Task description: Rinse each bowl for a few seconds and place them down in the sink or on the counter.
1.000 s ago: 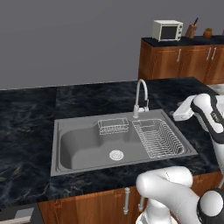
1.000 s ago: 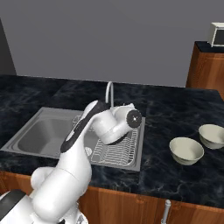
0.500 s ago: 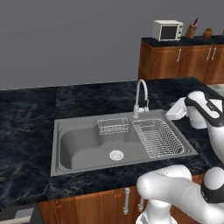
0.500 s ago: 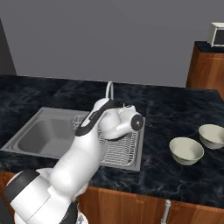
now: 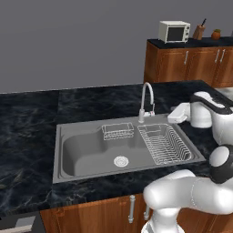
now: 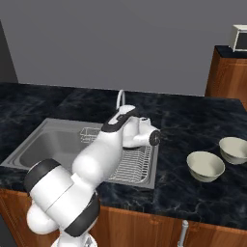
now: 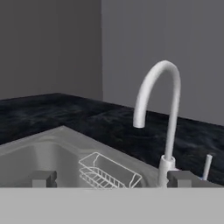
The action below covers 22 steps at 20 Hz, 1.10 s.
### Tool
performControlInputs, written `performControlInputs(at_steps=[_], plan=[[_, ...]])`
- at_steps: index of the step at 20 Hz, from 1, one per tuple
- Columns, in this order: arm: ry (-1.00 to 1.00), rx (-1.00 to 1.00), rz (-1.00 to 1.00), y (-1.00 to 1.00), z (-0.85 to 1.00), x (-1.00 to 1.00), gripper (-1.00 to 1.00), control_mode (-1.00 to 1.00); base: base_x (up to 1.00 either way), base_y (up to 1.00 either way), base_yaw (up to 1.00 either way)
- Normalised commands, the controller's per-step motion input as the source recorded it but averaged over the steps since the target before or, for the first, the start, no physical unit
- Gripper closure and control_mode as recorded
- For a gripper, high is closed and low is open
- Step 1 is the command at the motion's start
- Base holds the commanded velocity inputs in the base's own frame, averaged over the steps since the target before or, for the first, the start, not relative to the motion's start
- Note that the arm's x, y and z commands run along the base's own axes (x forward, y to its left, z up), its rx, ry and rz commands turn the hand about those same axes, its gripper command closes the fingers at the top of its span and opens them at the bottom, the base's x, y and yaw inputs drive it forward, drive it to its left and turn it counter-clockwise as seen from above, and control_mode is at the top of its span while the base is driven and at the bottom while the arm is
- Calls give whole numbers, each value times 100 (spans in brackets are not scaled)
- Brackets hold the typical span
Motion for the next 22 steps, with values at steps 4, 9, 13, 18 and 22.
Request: performControlInputs(at_steps=[4,9,13,18,22], plan=[[-3,10,0,-4,-27,43,-100,-100,0,0,0],[-7,5,0,0,-22,45,-100,-100,0,0,0],[-5,4,0,-7,-15,54,-100,-100,0,0,0],[-1,5,0,-29,-11,49,-100,-100,0,0,0],[0,8,0,-36,-14,42,-100,-100,0,0,0]])
